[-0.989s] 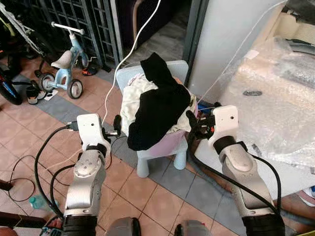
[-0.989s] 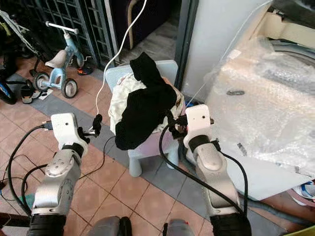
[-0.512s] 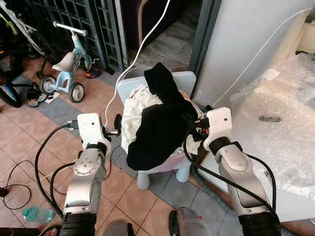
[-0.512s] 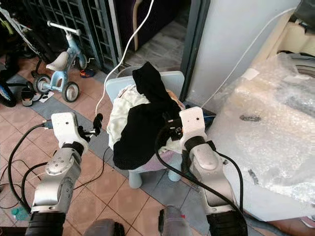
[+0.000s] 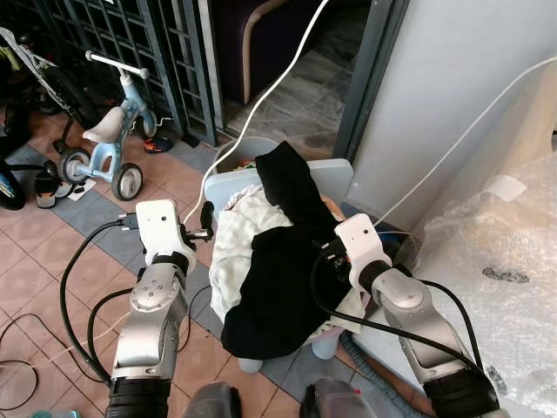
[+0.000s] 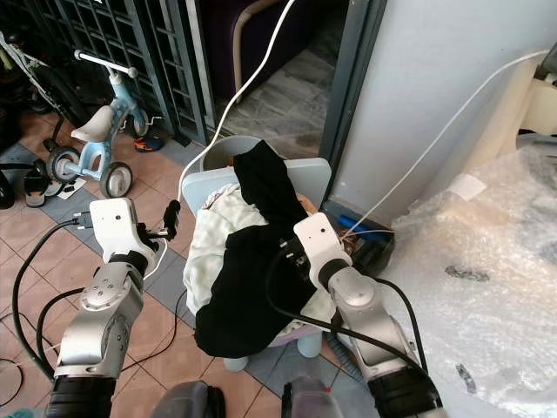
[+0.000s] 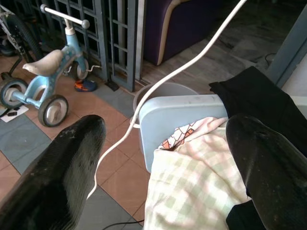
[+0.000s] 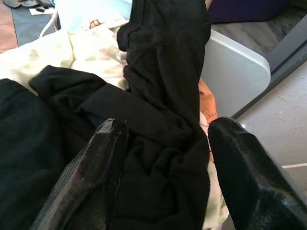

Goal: Clothes washing

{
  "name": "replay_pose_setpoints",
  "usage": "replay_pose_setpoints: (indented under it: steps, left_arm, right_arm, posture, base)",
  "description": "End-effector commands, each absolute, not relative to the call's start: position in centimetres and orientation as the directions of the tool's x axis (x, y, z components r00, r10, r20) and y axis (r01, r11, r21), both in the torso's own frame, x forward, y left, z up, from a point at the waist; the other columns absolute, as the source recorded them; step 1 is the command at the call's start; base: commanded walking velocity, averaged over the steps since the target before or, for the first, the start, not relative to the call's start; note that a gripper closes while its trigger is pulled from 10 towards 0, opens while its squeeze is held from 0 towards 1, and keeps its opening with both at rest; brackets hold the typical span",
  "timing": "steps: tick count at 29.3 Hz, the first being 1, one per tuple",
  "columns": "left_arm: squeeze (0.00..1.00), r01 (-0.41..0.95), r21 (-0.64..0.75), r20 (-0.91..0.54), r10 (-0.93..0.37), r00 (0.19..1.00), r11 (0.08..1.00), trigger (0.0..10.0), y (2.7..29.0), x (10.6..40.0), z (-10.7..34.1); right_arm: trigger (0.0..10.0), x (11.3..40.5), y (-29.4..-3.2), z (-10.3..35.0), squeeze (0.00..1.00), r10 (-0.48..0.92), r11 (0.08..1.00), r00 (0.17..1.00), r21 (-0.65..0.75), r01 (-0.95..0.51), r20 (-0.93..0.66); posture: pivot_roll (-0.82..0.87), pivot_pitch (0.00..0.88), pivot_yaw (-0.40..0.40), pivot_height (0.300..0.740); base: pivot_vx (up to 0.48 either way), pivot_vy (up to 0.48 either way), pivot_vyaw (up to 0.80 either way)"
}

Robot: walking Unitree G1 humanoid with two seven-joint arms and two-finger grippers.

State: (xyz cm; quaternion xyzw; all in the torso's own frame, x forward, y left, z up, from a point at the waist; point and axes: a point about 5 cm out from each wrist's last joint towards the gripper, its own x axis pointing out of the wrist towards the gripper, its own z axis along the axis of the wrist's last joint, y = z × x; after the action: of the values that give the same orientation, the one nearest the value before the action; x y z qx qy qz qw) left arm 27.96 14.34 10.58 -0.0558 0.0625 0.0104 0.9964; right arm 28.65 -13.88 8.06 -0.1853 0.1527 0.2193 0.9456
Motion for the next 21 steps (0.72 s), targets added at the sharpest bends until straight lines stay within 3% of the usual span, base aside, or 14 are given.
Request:
replay_pose_setpoints:
  steps: [1,7,11,17,21]
  left_arm:
    - [0.00,-0.033,-0.091,-0.166,0.018,0.986,0.995,10.0,14.3,27.2,10.0]
    - [0.00,-0.075,-0.020,-0.272,0.066,0.960,0.997,10.0,15.3,24.9,8.9]
    - [0.00,-0.077,-0.017,-0.281,0.069,0.957,0.997,10.0,15.5,24.2,9.0]
    - [0.00,-0.100,0.002,-0.323,0.096,0.942,0.995,10.0,16.0,23.0,9.1]
    - [0.00,-0.068,0.006,-0.330,0.066,0.942,0.998,10.0,15.8,22.9,9.3]
  right_arm:
    - [10.0,29.1,-14.2,7.5,0.00,0.362,0.816,0.835,-0.291,-0.499,-0.415]
    - [10.0,31.3,-14.1,7.2,0.00,0.385,0.738,0.785,-0.349,-0.578,-0.485]
    - [10.0,32.3,-13.6,8.1,0.00,0.427,0.736,0.788,-0.337,-0.588,-0.443]
    - [10.0,33.7,-13.2,7.6,0.00,0.358,0.762,0.815,-0.362,-0.537,-0.455]
    - [10.0,33.7,-13.8,6.2,0.00,0.293,0.782,0.794,-0.345,-0.520,-0.533]
  posture:
    - [0.02,0.116,-0.004,0.728]
    - [0.08,0.149,-0.010,0.728]
    - [0.10,0.163,-0.015,0.728]
    - [0.13,0.190,-0.014,0.728]
    - [0.14,0.198,-0.009,0.728]
  base:
    - [0.000,0.000,0.00]
    - [0.000,0.000,0.00]
    - [0.000,0.000,0.00]
    - [0.000,0.000,0.79]
    - [0.000,0.000,0.00]
